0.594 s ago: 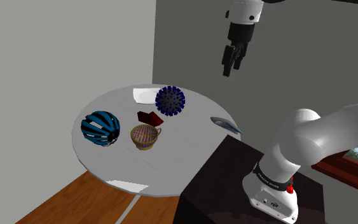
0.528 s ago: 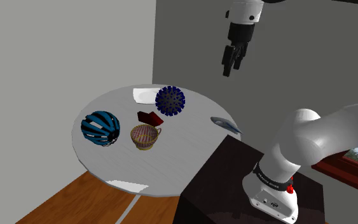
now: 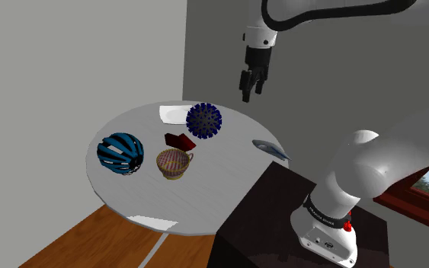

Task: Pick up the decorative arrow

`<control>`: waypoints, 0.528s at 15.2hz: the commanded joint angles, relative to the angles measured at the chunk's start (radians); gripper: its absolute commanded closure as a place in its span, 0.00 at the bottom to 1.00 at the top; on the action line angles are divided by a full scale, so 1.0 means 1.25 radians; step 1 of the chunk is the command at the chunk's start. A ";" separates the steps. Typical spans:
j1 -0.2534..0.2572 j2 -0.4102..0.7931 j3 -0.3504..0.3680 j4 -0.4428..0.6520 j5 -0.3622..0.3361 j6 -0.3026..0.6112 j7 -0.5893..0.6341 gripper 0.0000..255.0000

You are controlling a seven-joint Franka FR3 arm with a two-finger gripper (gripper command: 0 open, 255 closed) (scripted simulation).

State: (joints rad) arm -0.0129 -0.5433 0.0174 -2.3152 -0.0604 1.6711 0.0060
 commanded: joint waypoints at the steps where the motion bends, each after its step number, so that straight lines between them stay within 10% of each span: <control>1: 0.002 0.053 0.000 0.010 0.003 0.037 0.000 0.00; 8: 0.006 0.259 0.001 0.074 0.010 0.157 -0.007 0.00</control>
State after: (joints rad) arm -0.0057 -0.2656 0.0182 -2.2421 -0.0485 1.8450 -0.0007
